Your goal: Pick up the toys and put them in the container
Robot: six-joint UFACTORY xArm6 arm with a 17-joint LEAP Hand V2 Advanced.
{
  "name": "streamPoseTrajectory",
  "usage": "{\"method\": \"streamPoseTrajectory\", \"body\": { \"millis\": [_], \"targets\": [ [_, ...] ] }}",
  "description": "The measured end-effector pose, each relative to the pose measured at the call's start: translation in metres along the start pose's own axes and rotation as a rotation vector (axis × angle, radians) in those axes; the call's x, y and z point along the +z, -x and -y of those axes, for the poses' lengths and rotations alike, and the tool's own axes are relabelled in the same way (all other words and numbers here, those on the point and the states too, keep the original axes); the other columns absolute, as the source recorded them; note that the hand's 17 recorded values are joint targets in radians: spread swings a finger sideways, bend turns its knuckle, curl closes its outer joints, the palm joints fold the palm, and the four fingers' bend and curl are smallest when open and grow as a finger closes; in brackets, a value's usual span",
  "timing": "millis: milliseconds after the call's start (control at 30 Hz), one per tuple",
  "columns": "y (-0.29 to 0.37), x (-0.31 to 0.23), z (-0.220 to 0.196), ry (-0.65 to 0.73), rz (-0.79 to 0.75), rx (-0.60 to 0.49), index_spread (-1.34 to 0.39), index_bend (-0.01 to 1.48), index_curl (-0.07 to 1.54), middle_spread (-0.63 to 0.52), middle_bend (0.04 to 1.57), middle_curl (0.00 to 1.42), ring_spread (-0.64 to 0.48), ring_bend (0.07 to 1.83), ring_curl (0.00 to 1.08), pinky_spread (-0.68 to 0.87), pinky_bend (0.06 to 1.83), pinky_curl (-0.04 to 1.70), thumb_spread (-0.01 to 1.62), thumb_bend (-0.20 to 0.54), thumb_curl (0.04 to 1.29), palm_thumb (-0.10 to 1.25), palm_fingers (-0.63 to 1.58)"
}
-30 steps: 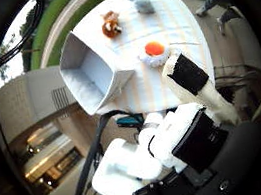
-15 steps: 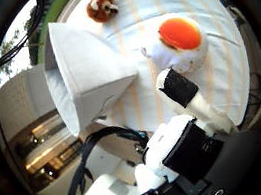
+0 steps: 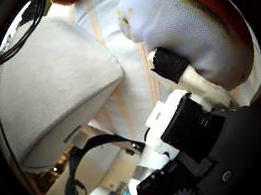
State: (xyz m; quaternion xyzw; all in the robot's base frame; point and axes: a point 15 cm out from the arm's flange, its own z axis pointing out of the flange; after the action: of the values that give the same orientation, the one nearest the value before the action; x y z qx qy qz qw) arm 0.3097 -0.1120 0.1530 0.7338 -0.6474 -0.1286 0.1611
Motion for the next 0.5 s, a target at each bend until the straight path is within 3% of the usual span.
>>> {"method": "streamPoseTrajectory", "body": {
  "millis": [67,133,267,500],
  "targets": [
    [-0.003,0.003,0.000,0.021,-0.036,-0.001,-0.20,0.07,0.20,-0.10,0.52,0.50,0.14,0.89,0.48,0.35,0.80,0.13,1.11,-0.027,0.34,0.63,0.75],
    [-0.003,0.002,0.000,0.028,-0.049,-0.003,-0.24,0.08,0.16,-0.13,0.62,0.56,0.11,1.02,0.54,0.34,0.84,0.14,1.11,-0.021,0.35,0.65,0.75],
    [-0.003,-0.001,-0.001,0.021,-0.053,-0.005,-0.37,0.19,0.07,-0.20,0.83,0.70,0.03,1.26,0.66,0.31,1.03,0.17,1.08,-0.009,0.38,0.73,0.83],
    [-0.004,-0.030,-0.017,-0.046,-0.030,0.037,-0.58,0.34,-0.01,-0.26,0.96,0.87,-0.05,1.32,0.73,0.24,1.46,0.32,1.06,0.012,0.46,0.90,1.01]
  ]
}}
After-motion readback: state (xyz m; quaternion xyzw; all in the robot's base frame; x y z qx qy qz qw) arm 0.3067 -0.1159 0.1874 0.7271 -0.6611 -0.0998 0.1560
